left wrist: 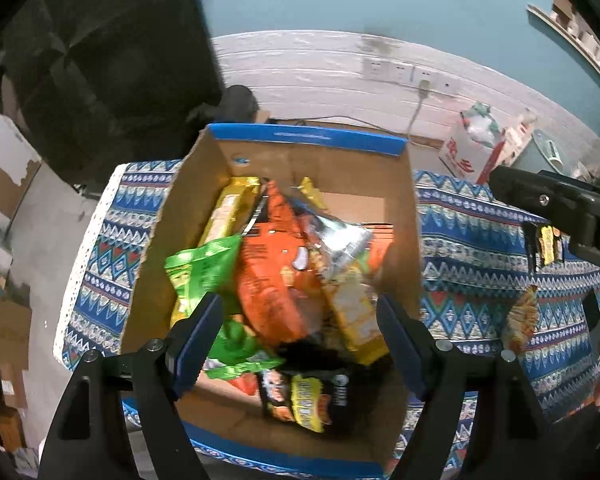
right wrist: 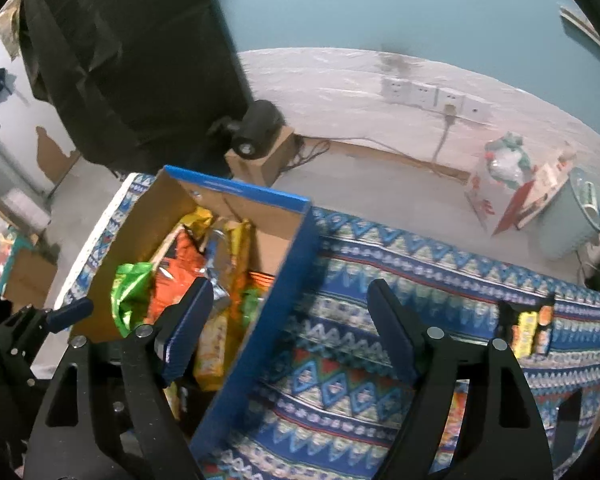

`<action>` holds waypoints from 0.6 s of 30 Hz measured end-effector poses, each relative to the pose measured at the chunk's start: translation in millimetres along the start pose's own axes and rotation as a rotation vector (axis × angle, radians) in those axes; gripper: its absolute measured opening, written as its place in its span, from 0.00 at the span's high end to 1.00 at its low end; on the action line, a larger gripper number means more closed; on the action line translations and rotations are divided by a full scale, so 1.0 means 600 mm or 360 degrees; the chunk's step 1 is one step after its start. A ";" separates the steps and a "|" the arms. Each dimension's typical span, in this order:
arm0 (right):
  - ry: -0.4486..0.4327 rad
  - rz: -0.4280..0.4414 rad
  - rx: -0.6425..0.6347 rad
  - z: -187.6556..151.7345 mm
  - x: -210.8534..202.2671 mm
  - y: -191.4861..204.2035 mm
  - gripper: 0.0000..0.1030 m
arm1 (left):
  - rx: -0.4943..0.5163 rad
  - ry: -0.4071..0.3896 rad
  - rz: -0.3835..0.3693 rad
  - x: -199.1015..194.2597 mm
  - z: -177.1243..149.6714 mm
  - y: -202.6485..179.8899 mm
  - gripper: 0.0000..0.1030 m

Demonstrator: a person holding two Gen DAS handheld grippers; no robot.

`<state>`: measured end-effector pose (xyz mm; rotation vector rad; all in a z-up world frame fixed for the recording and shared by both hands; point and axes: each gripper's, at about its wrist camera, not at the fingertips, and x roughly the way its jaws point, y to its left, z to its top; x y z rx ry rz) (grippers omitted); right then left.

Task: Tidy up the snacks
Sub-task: 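Open the left gripper to drop the green bag while the right drops the foil bag, then move both grippers back over the last snacks on the tablecloth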

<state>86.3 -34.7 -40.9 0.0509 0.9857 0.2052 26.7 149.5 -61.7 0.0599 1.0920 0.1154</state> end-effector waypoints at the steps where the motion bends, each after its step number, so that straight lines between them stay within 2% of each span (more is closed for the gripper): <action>1: -0.0001 -0.0012 0.0002 -0.002 -0.004 -0.007 0.22 | 0.0011 0.0001 -0.0006 -0.001 0.000 -0.007 0.22; 18: 0.0049 -0.0162 0.0163 -0.062 -0.051 -0.159 0.22 | 0.0181 0.0037 -0.0106 0.001 0.005 -0.127 0.22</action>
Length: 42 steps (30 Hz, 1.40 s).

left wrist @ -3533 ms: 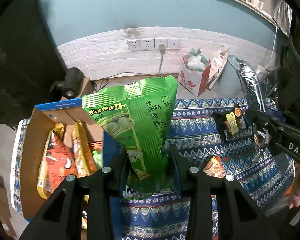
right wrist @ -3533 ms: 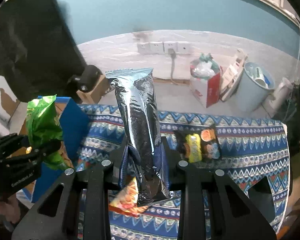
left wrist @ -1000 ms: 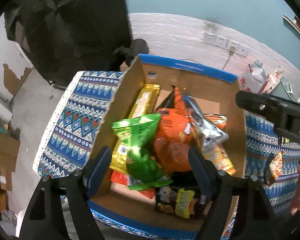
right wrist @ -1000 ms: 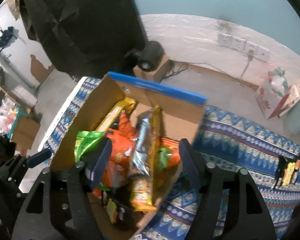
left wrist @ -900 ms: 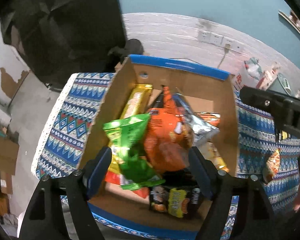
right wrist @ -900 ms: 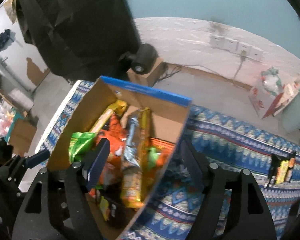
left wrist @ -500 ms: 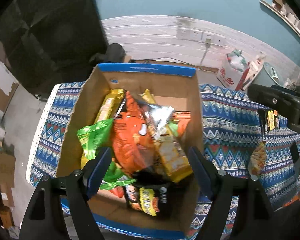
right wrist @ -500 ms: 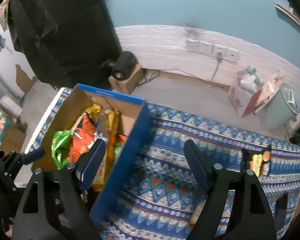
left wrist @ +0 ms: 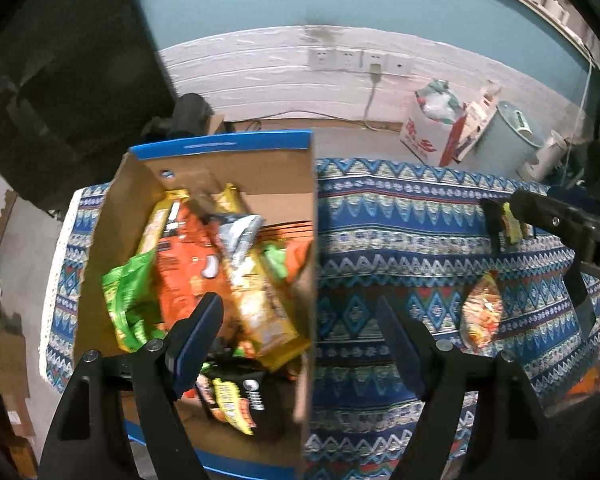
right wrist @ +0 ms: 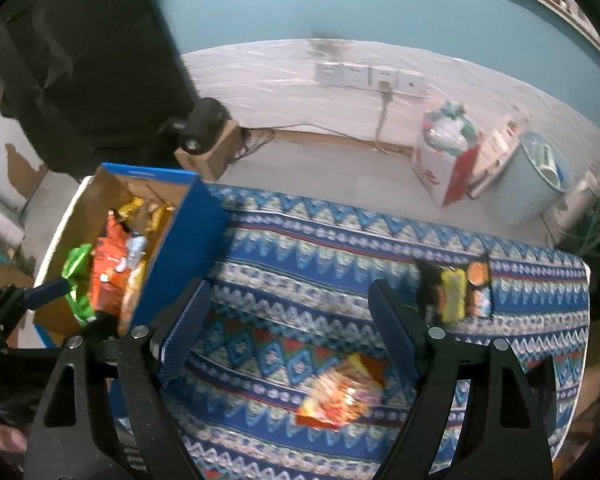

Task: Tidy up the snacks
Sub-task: 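Move both grippers back over the last snacks on the tablecloth, then grasp the red fries bag with the left gripper while the right grasps the black bag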

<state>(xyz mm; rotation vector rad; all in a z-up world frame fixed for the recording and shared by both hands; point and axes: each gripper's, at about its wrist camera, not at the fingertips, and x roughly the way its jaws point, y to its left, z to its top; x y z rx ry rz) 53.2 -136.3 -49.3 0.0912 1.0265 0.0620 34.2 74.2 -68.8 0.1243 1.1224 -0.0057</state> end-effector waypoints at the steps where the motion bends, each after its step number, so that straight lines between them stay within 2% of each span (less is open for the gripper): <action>1: 0.0003 -0.0009 0.0015 -0.002 -0.001 -0.011 0.22 | 0.0011 0.0004 -0.0008 0.001 0.001 -0.006 0.22; 13: 0.0056 -0.0140 0.0126 -0.032 -0.012 -0.122 0.21 | 0.0163 0.0024 -0.0015 0.015 0.022 -0.102 0.22; 18: 0.0157 -0.0186 0.0106 -0.038 0.008 -0.163 0.21 | 0.0243 0.0024 -0.0013 0.023 0.041 -0.137 0.22; 24: 0.0300 -0.0216 0.0111 -0.025 0.042 -0.220 0.20 | 0.0359 0.0008 -0.0002 0.048 0.060 -0.184 0.17; 29: 0.0428 -0.0145 0.0128 -0.013 0.093 -0.258 0.18 | 0.0443 0.0053 -0.0031 0.085 0.072 -0.210 0.17; 37: 0.0520 -0.0066 0.0172 -0.014 0.164 -0.290 0.18 | 0.0508 0.0079 -0.0050 0.145 0.084 -0.225 0.17; 42: 0.0554 -0.0079 0.0189 -0.018 0.202 -0.297 0.18 | 0.0600 0.0080 0.0003 0.180 0.086 -0.241 0.17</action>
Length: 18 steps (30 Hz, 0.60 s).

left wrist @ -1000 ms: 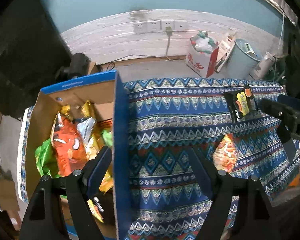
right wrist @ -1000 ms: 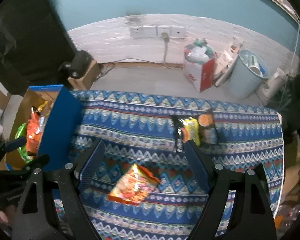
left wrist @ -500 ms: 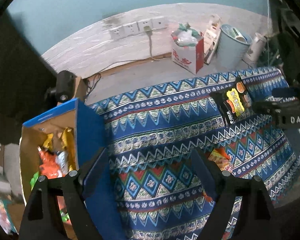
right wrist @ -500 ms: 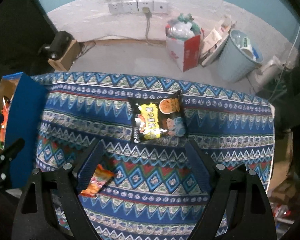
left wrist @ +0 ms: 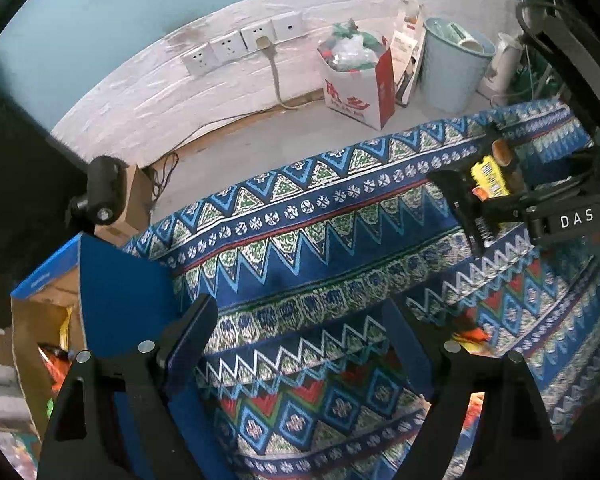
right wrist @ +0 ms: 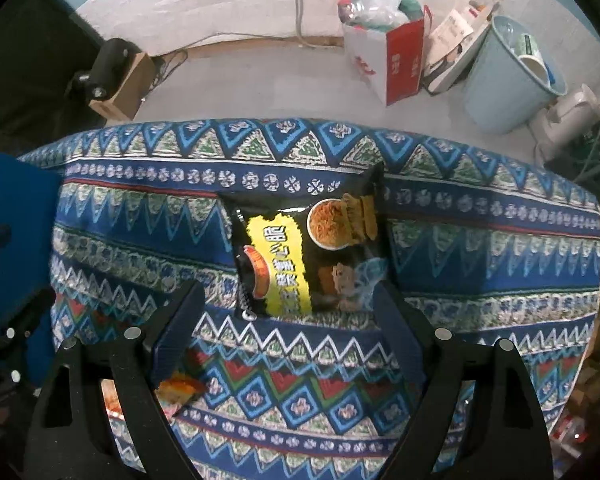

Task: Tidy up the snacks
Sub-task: 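Grasp the red fries bag with the left gripper while the right grasps the black bag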

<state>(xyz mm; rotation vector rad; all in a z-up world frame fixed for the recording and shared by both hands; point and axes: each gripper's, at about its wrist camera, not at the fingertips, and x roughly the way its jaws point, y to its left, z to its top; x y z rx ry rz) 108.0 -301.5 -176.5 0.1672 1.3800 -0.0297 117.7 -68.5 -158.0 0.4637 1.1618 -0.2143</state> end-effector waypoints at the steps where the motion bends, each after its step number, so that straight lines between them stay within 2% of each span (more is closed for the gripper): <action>1: 0.0004 -0.0013 -0.0003 0.002 0.006 0.001 0.18 | 0.0013 0.0005 0.0009 0.005 0.001 -0.001 0.17; 6: -0.0001 -0.0078 -0.0038 0.013 0.025 0.002 0.17 | 0.0025 0.0045 -0.0001 0.026 0.003 -0.007 0.17; 10: -0.0007 -0.0132 -0.0074 0.018 0.039 0.006 0.13 | 0.0035 0.0066 -0.0009 0.037 0.004 -0.014 0.17; 14: 0.0026 -0.0309 -0.0240 0.014 0.062 0.026 0.12 | 0.0033 0.0077 -0.0030 0.040 0.007 -0.019 0.17; 18: -0.0005 -0.0294 -0.0227 0.009 0.064 0.020 0.12 | 0.0041 0.0074 -0.0035 0.039 0.008 -0.025 0.17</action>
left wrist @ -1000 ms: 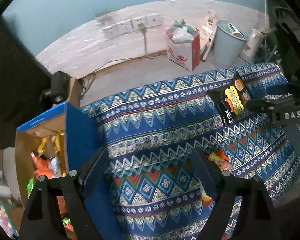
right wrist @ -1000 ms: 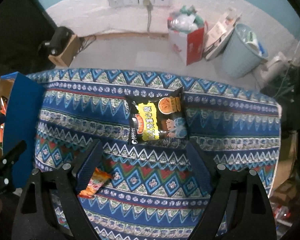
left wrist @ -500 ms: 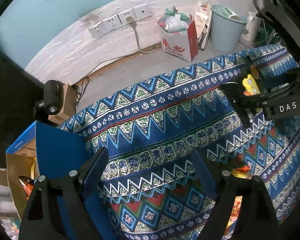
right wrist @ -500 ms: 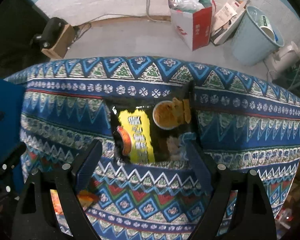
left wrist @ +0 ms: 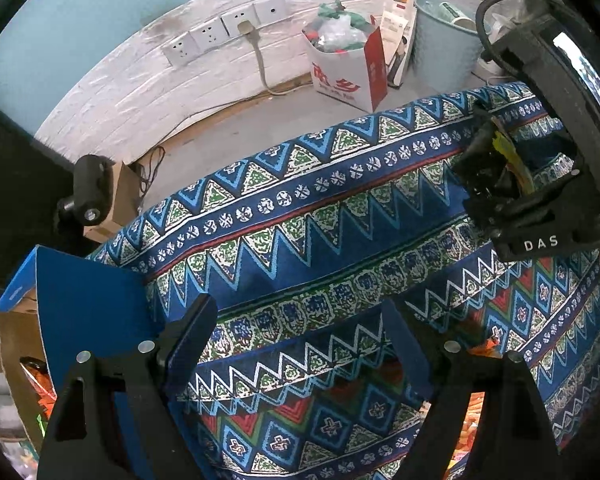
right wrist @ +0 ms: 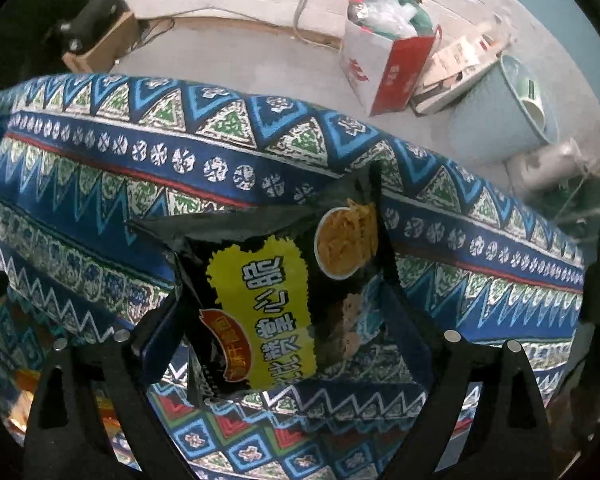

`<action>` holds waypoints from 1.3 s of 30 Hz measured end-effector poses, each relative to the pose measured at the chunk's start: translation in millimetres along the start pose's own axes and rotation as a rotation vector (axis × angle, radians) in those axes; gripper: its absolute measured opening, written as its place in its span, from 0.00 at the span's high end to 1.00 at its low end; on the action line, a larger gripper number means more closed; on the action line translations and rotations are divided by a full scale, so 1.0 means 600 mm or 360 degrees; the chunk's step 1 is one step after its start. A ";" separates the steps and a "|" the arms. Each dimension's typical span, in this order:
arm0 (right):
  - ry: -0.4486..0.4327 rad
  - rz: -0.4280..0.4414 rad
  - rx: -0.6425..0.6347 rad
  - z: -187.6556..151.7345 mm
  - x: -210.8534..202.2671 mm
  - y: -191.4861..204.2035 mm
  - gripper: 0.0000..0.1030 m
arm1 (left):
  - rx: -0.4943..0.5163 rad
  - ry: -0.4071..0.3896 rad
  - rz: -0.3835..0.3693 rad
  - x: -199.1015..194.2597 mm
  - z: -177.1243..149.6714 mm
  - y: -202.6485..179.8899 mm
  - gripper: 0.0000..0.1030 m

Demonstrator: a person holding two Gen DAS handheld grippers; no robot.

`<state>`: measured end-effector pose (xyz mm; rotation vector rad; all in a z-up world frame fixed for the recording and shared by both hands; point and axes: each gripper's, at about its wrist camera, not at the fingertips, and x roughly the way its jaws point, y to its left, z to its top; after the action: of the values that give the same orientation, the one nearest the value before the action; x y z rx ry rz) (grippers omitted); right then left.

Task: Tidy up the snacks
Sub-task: 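Grasp the red fries bag with the left gripper while the right grasps the black bag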

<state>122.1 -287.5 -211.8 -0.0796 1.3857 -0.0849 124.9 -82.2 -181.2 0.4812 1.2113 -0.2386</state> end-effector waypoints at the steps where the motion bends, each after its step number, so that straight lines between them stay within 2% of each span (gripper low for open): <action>1: 0.0001 0.0006 0.0003 -0.002 0.000 -0.002 0.12 | -0.0002 0.0000 -0.0002 -0.001 -0.002 0.000 0.17; 5: -0.0018 -0.0007 -0.0011 -0.011 -0.006 -0.008 0.19 | -0.0017 0.0001 -0.0053 -0.009 -0.009 -0.006 0.17; 10: -0.0054 -0.0024 -0.0027 -0.037 -0.029 -0.006 0.37 | 0.0007 -0.0019 -0.0083 -0.026 -0.024 -0.023 0.17; 16: -0.0056 -0.0034 0.0018 -0.071 -0.045 -0.017 0.44 | 0.0023 -0.0007 -0.0172 -0.039 -0.048 -0.052 0.17; 27: -0.0110 -0.0008 0.0045 -0.144 -0.107 -0.021 0.46 | 0.0080 0.0053 -0.0300 -0.048 -0.087 -0.109 0.17; 39: -0.0162 0.0101 0.0114 -0.214 -0.165 -0.025 0.46 | 0.0090 0.0174 -0.0281 -0.006 -0.112 -0.149 0.17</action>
<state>-22.5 -292.7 -136.8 0.0195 1.2812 -0.0765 29.4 -128.6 -215.9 0.4411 1.3586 -0.4025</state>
